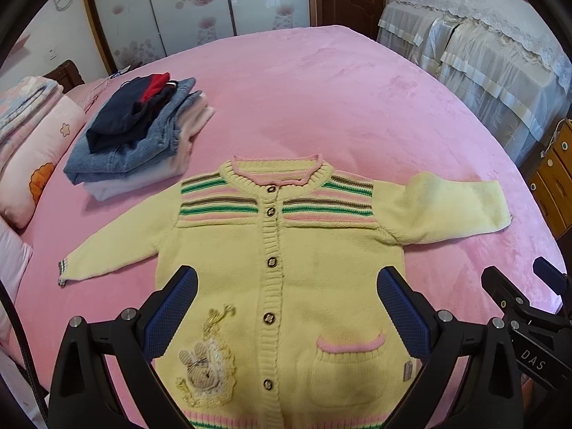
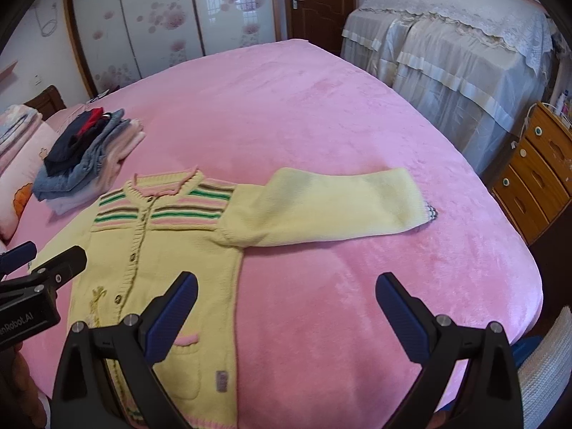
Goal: Fold large clothes
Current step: 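Grasp the cardigan sleeve cuff with the right gripper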
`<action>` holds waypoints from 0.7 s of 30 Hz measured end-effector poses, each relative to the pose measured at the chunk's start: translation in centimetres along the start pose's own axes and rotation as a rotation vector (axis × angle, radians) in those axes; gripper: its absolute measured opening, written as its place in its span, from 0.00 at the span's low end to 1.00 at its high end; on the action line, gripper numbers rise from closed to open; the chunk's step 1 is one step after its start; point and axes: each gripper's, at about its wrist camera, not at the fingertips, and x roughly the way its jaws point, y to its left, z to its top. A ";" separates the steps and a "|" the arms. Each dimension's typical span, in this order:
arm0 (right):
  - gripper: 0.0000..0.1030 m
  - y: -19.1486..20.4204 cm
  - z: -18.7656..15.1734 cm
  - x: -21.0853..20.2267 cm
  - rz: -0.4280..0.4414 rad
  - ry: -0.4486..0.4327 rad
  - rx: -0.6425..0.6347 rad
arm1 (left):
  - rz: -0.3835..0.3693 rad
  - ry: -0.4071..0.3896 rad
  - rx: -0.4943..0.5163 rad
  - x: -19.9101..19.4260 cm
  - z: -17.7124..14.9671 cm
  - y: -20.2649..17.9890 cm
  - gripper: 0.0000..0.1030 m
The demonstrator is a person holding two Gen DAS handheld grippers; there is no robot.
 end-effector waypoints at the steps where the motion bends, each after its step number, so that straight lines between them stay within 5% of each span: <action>1: 0.97 -0.4 0.1 0.4 -0.007 0.003 0.008 | 0.000 0.001 0.006 0.4 0.2 -0.4 0.97; 12: 0.87 -9.4 1.8 6.0 -0.061 0.061 0.246 | -0.021 0.019 0.044 4.5 2.0 -4.2 0.97; 21: 0.74 -15.8 2.2 9.9 0.025 0.091 0.452 | -0.062 0.071 0.051 7.3 1.7 -6.6 0.97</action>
